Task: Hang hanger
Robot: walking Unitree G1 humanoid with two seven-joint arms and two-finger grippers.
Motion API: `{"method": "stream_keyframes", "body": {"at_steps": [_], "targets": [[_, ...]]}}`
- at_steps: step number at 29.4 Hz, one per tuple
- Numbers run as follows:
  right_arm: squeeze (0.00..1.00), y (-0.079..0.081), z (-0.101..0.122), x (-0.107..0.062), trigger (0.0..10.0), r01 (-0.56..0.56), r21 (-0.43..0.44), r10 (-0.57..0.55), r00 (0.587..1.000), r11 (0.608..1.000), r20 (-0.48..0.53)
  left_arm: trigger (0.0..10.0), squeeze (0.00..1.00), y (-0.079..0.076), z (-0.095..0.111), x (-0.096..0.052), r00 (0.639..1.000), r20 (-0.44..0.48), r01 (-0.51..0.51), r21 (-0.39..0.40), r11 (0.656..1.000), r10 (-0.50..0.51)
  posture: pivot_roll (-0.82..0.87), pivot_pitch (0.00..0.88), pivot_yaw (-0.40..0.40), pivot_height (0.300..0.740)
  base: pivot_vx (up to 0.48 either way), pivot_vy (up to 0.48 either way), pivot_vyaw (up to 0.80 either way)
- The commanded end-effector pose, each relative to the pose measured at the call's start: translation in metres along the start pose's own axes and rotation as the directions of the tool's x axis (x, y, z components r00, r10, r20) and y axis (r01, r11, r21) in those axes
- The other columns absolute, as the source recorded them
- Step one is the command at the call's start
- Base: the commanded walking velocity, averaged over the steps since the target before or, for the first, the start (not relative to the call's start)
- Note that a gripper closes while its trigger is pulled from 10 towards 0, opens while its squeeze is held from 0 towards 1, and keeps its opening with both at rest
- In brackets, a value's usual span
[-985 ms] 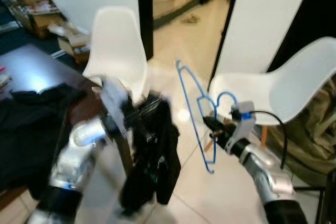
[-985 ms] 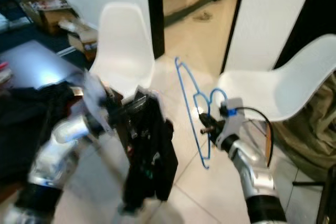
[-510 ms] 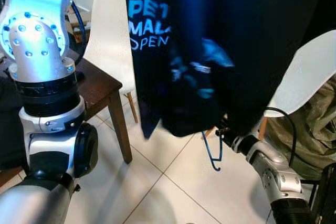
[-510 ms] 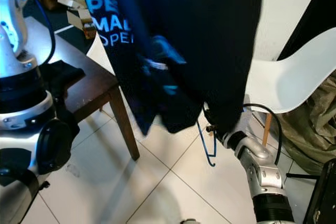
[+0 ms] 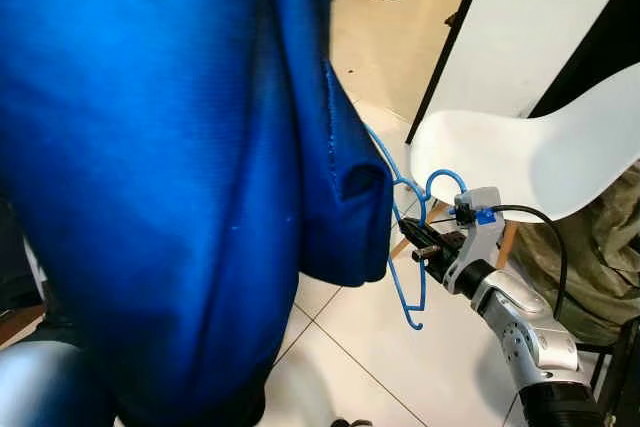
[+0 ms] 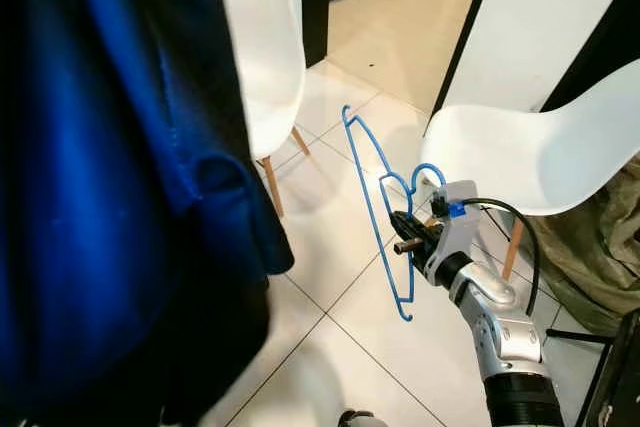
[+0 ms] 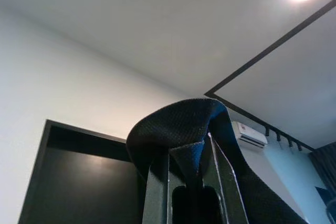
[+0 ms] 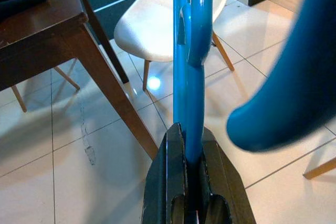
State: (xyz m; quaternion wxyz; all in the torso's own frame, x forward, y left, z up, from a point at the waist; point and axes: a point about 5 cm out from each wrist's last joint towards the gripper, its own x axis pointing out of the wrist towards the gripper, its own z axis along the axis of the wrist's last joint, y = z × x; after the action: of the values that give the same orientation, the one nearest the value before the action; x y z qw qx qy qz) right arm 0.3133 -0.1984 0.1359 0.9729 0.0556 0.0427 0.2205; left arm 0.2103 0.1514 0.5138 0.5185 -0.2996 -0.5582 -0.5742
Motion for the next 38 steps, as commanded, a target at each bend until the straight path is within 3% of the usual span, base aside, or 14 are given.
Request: {"method": "stream_keyframes", "body": {"at_steps": [1, 7, 11, 14, 38], "targets": [[0.0, -0.001, -0.004, -0.004, 10.0, 0.008, 0.021, -0.008, 1.0, 1.0, -0.01, 10.0, 0.0, -0.003, 0.009, 0.001, 1.0, 0.013, 0.027, 0.0, 1.0, -0.027, -0.04, 0.214, -0.042, 0.74, 0.0, 0.0, 0.0], [0.0, -0.001, -0.003, -0.005, 10.0, 0.007, 0.02, -0.007, 1.0, 1.0, -0.011, 10.0, 0.0, -0.005, 0.018, 0.0, 0.998, 0.026, 0.052, -0.015, 0.999, -0.051, -0.04, 0.214, -0.04, 0.74, 0.0, 0.0, 0.0], [0.0, -0.001, -0.003, -0.004, 10.0, 0.01, 0.022, -0.01, 1.0, 1.0, -0.008, 10.0, 0.0, -0.014, -0.007, 0.005, 0.999, 0.006, 0.039, -0.016, 0.999, -0.039, -0.04, 0.215, -0.039, 0.74, 0.0, 0.0, 0.0], [0.0, -0.001, -0.003, -0.004, 10.0, 0.011, 0.022, -0.011, 1.0, 1.0, -0.006, 10.0, 0.0, -0.015, -0.009, 0.006, 0.999, 0.009, 0.04, -0.029, 0.999, -0.04, -0.04, 0.217, -0.037, 0.74, 0.0, 0.0, 0.0], [0.0, -0.001, 0.0, -0.004, 10.0, 0.013, 0.032, -0.013, 1.0, 0.999, 0.013, 10.0, 0.0, -0.013, -0.001, 0.009, 0.995, 0.101, 0.033, -0.099, 0.994, -0.023, -0.03, 0.224, -0.035, 0.74, 0.0, 0.0, 0.0]]}}
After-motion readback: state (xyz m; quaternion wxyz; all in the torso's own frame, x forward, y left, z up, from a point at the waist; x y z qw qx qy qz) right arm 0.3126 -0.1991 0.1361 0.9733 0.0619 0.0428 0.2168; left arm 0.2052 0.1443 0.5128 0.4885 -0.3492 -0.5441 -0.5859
